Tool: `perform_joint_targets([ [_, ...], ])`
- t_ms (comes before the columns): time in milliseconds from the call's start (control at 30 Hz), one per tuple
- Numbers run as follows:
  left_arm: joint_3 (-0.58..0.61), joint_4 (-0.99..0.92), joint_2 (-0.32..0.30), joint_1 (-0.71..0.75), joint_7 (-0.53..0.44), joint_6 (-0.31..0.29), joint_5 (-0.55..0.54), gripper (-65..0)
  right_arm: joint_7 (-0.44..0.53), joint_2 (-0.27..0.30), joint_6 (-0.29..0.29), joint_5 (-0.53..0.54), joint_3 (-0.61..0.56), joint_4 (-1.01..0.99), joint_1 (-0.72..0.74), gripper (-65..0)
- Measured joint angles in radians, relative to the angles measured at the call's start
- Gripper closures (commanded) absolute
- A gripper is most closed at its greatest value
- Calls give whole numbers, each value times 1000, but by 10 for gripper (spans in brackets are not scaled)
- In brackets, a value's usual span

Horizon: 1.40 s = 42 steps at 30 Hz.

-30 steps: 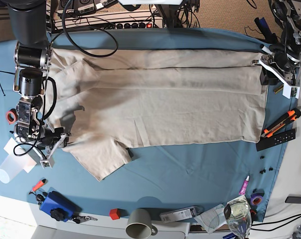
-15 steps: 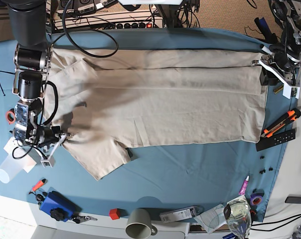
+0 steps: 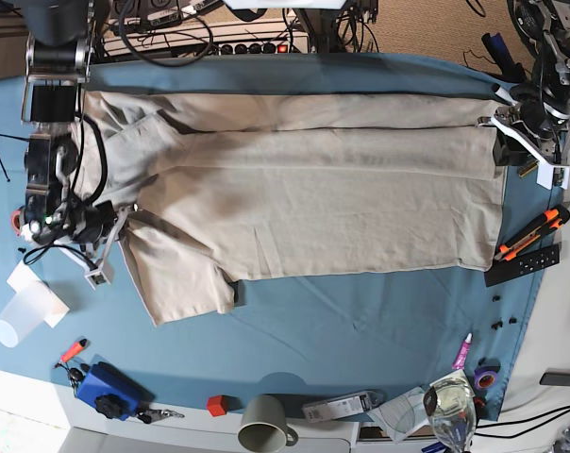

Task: Fold the T-shirt properly
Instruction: 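Fold the grasped sleeve inward over the shirt body with the right gripper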

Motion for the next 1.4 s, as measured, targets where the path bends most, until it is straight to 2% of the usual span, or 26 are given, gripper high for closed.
perform_joint_targets([
  [233,0,0,0,0,0,0,0,-177,10,-1,0,2,91,97,-149,0],
  [400,0,0,0,0,0,0,0,-177,12,-2,0,3,145,98,-152,-1],
  [500,0,0,0,0,0,0,0,-177,8,-2,29,10,151,97,-153,-161],
  [533,0,0,0,0,0,0,0,-177,8,-2,32,11,151,97,-153,-197],
  [567,0,0,0,0,0,0,0,-177,8,-2,32,16,151,97,-153,-215],
  [700,0,0,0,0,0,0,0,-177,3,-2,30,36,151,97,-141,-216],
  [800,0,0,0,0,0,0,0,-177,6,1,11,35,152,97,-80,-216],
  [1000,0,0,0,0,0,0,0,-177,230,3,8,-80,153,86,43,-216],
  [1233,0,0,0,0,0,0,1,-177,273,-50,5,-83,153,-258,212,-216],
  [1400,0,0,0,0,0,0,1,-177,344,-57,47,-81,155,-479,314,-216],
])
